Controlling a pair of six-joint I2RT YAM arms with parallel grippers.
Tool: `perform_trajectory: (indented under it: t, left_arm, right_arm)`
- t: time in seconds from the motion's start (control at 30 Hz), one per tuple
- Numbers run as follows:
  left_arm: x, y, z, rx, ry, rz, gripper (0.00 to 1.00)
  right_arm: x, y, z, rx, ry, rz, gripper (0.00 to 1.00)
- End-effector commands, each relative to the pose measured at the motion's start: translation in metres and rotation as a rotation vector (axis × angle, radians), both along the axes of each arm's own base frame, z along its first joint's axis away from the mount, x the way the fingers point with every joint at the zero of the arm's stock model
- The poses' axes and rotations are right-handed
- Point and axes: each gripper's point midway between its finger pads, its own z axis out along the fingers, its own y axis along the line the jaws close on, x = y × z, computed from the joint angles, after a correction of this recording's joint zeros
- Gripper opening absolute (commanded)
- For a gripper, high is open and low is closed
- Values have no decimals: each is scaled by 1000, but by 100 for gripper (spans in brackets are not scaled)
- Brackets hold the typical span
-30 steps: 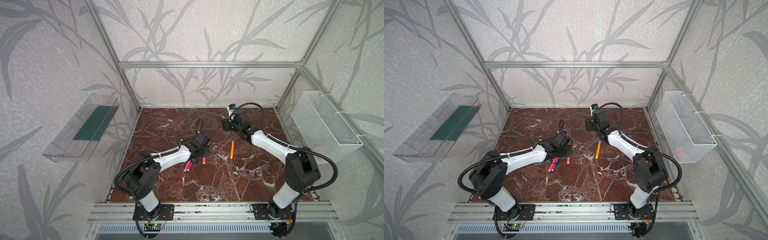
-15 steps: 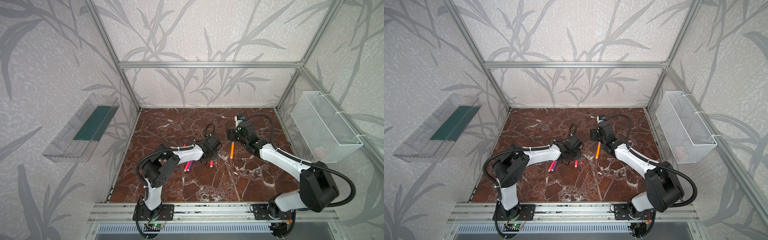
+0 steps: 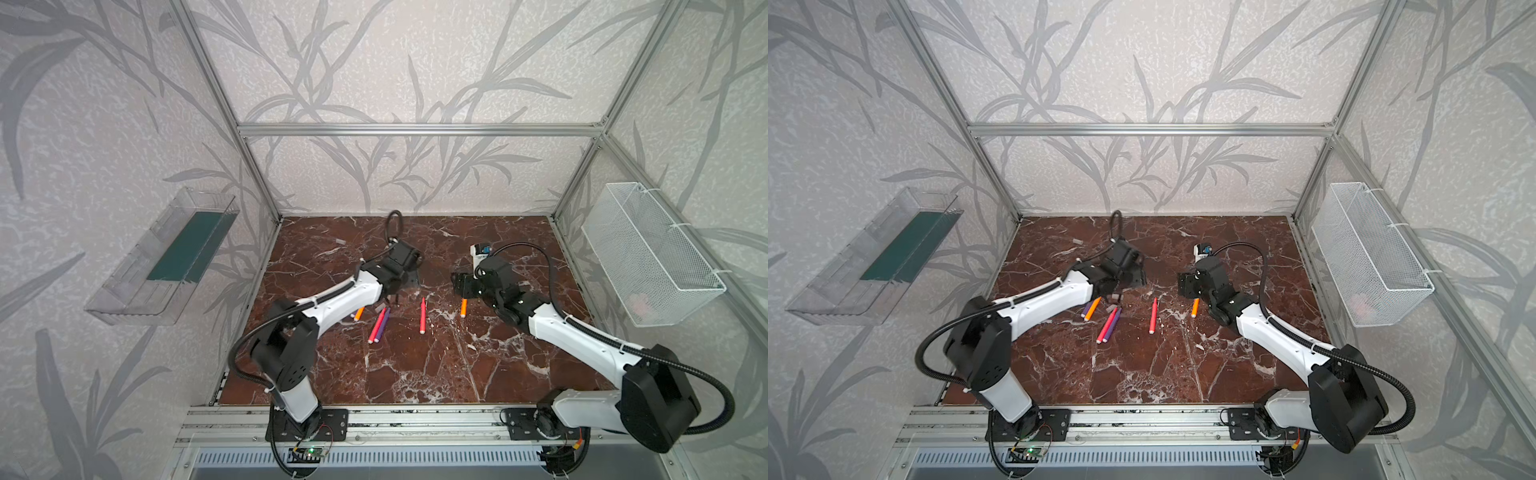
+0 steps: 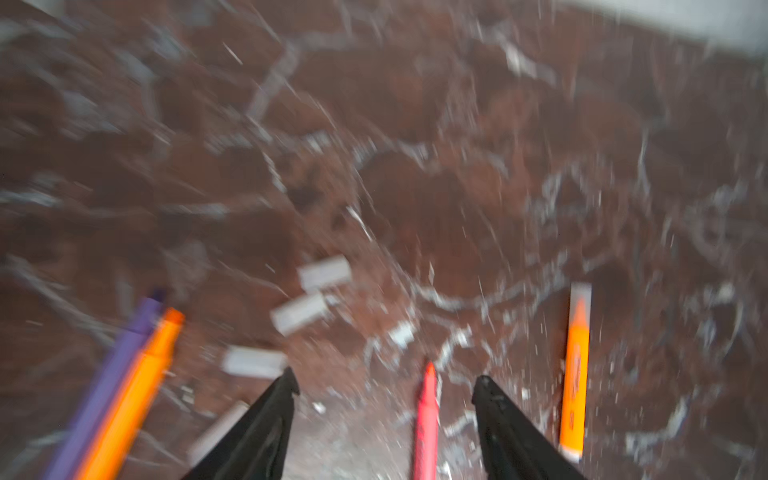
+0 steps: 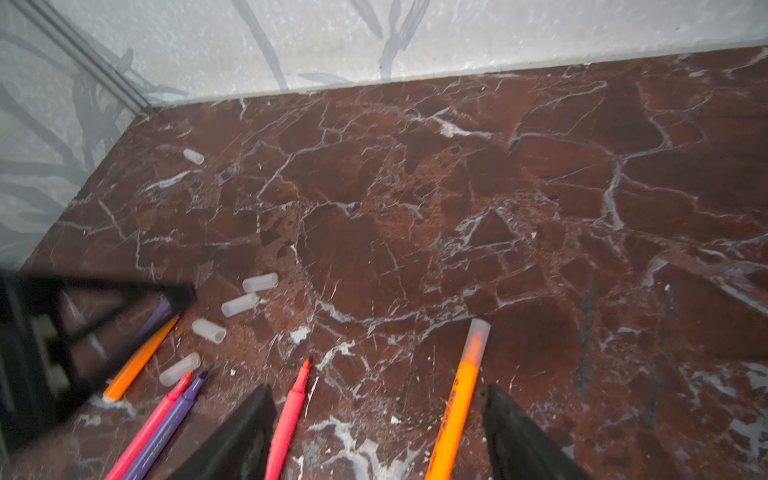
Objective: Insert the pens into the pen caps
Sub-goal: 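Lower the pink marker with the left gripper while the right arm moves away, then reach the left gripper to the far edge and grasp the lone white cap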
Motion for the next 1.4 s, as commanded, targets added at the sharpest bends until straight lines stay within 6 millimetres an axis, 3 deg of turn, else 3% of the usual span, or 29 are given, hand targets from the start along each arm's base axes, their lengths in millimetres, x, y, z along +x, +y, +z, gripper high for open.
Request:
perform_trajectory:
  t: [0.0, 0.1, 0.23, 0.33, 0.4, 0.5, 0.6, 0.7, 0.93, 1.23, 1.37]
  left_arm:
    - [31, 94, 16, 7, -52, 277, 69]
    - [51, 146, 8, -54, -31, 483, 72]
    - [80, 189, -14, -65, 129, 681, 73]
    - [95, 201, -40, -62, 345, 723, 52]
    - [111, 206, -39, -38, 382, 754, 50]
    - [121, 213, -46, 5, 413, 805, 55]
    - [135, 217, -48, 11, 367, 825, 65]
    - [154, 215, -60, -18, 308, 809, 65]
    - [171, 204, -88, -98, 308, 809, 72]
    - [196, 197, -130, -209, 305, 822, 72]
    - [196, 205, -136, -171, 292, 857, 72]
  right_arm:
    - [-11, 6, -10, -35, 15, -9, 79]
    - [-14, 22, -14, -42, 16, 33, 79]
    - [-13, 41, -21, -50, 33, 77, 79]
    - [-8, 48, -28, -60, 52, 87, 79]
    - [-4, 51, -31, -70, 57, 88, 79]
    - [0, 58, -33, -77, 66, 104, 79]
    - [4, 63, -36, -78, 71, 117, 79]
    - [7, 66, -39, -87, 75, 123, 79]
    - [13, 72, -50, -101, 95, 128, 80]
    - [13, 70, -50, -110, 97, 127, 80]
    - [12, 70, -49, -110, 94, 127, 80]
